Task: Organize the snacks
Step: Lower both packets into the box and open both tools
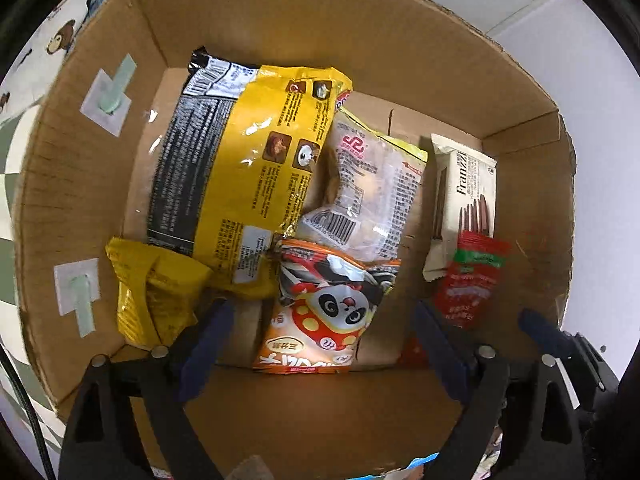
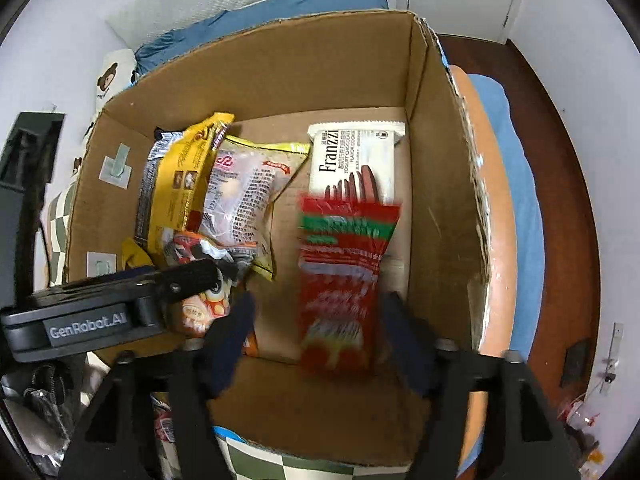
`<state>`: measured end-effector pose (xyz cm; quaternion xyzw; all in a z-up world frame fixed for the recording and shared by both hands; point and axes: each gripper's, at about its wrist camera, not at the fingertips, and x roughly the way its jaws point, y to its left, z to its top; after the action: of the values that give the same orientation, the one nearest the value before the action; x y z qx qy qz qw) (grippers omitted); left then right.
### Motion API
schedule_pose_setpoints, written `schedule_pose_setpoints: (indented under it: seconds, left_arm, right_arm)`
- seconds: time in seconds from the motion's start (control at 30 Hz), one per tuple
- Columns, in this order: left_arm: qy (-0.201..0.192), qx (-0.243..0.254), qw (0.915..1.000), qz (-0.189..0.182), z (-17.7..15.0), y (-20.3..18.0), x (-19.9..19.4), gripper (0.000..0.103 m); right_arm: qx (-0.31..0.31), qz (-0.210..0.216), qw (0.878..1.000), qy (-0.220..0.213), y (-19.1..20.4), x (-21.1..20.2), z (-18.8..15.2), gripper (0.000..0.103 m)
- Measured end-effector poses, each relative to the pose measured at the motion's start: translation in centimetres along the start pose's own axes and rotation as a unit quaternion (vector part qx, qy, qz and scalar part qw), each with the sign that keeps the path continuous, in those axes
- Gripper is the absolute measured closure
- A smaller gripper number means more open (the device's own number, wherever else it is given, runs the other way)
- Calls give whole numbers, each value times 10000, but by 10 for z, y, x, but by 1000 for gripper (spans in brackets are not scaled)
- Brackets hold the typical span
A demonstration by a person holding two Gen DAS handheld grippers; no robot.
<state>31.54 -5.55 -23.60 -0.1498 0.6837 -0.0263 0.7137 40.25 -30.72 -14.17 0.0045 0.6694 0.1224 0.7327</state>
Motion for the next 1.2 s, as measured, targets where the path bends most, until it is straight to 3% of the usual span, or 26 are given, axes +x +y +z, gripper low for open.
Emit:
schedule_pose_setpoints:
  seconds: [0.23, 0.43, 0.77, 0.97, 1.2]
  left_arm:
    - [-331, 153, 9988, 337, -12, 5, -19, 11]
    - [-848, 366, 9939, 599, -34, -1, -61, 11]
    - [-2025, 633, 9731, 894, -87, -6, -132, 11]
    - [-2477, 698, 9623, 881, -121, -3, -155, 11]
    - [-2813, 782, 9521, 910, -154, -5, -173, 11]
  right_arm:
    - [-10, -109, 9999, 56, 6, -1, -3, 11]
    - [37, -135, 9998, -149, 5, -12, -11, 10]
    - [-1, -325, 9948, -965, 9, -68, -47, 10]
    - [-185, -486, 9875, -1486, 21, -110, -75, 10]
    - [-250, -373, 9817, -1852, 34, -151, -106, 10]
